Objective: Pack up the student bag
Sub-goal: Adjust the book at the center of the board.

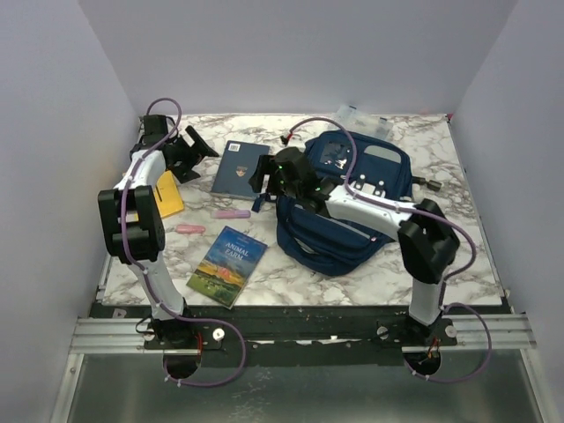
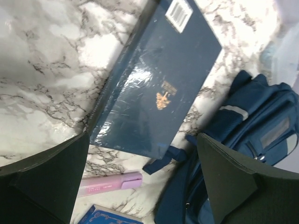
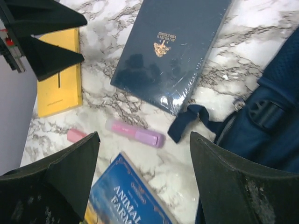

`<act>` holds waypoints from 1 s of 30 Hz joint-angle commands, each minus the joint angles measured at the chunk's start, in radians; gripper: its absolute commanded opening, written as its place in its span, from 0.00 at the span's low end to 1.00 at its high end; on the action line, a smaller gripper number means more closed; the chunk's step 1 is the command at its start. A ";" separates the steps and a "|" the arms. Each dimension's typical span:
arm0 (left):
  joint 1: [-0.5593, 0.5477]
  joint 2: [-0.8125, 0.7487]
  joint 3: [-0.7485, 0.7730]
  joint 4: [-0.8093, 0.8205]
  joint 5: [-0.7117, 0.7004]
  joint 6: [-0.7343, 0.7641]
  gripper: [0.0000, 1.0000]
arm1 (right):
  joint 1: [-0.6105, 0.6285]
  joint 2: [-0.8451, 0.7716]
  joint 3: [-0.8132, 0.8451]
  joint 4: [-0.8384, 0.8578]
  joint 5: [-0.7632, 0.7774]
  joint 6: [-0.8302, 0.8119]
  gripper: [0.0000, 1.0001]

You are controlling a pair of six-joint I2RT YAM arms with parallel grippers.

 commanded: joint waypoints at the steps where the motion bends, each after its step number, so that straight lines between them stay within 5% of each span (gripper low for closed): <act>1: -0.018 0.090 0.070 -0.112 -0.026 0.022 0.98 | -0.009 0.157 0.134 0.056 0.020 0.027 0.81; 21: 0.007 0.218 0.178 -0.214 0.126 -0.121 0.98 | -0.066 0.455 0.264 0.122 -0.096 0.067 0.80; 30: 0.016 0.134 0.135 -0.204 0.144 -0.151 0.99 | -0.068 0.527 0.281 0.136 -0.056 0.092 0.59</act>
